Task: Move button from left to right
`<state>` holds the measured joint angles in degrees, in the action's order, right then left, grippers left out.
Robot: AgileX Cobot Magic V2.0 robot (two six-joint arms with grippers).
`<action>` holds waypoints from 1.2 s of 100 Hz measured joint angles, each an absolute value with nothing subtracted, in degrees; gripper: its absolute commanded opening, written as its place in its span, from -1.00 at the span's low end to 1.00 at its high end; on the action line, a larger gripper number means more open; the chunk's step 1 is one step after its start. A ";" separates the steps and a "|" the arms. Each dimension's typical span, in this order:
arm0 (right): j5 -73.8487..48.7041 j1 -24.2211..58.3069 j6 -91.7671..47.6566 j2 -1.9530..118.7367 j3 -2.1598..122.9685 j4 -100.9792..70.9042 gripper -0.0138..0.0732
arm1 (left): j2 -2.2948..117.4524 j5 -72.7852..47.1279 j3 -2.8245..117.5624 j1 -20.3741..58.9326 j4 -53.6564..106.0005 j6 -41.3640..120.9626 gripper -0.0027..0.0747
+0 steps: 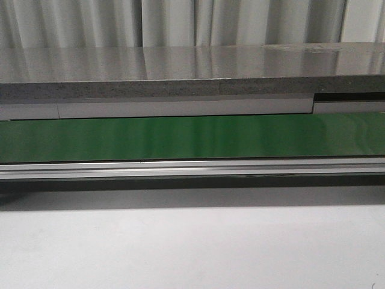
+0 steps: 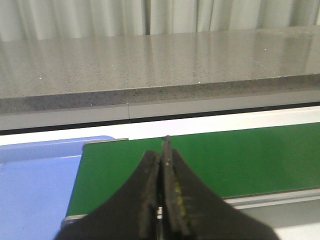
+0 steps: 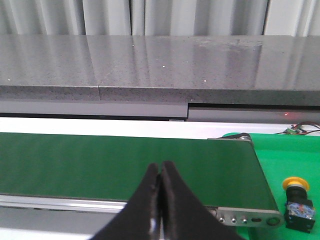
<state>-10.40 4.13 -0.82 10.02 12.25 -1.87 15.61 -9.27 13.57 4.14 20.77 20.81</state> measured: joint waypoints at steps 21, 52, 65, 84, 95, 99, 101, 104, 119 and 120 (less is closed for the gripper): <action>-10.12 4.13 -0.82 0.42 4.44 -1.87 -0.84 | 15.61 -9.27 13.57 4.14 20.77 20.81 -0.98; -7.96 4.13 -0.82 -0.55 -1.41 -1.87 -0.84 | 15.61 -9.15 13.57 4.14 20.77 20.81 -0.98; -7.44 4.13 -0.82 -0.55 -1.56 -1.87 -0.84 | 15.61 -9.15 13.57 4.14 20.77 20.81 -0.98; -7.35 4.13 -0.82 -0.55 -1.56 -1.87 -0.84 | 15.61 -9.15 13.57 4.14 20.77 20.81 -0.98; -7.35 4.13 -0.82 -0.55 -1.56 -1.87 -0.84 | 15.61 -9.15 13.57 4.14 20.77 20.81 -0.98; -7.35 4.13 -0.82 -0.55 -1.56 -1.87 -0.84 | 15.61 -9.15 13.57 4.14 20.77 20.81 -0.98; -7.35 4.13 -0.82 -0.55 -1.56 -1.87 -0.84 | 15.61 -9.15 13.57 4.14 20.77 20.81 -0.98; -7.35 4.13 -0.82 -0.55 -1.56 -1.87 -0.84 | 15.61 -9.15 13.57 4.14 20.77 20.81 -0.98; -7.35 4.13 -0.82 -0.55 -1.56 -1.87 -0.84 | 15.61 -9.05 13.57 4.14 20.77 20.81 -0.98; -7.35 4.13 -0.82 -0.55 -1.56 -1.87 -0.84 | 15.61 -9.05 13.57 4.14 20.77 20.81 -0.98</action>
<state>-7.35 4.13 -0.82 -0.55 -1.56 -1.87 15.61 -9.05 13.57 4.14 20.77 20.81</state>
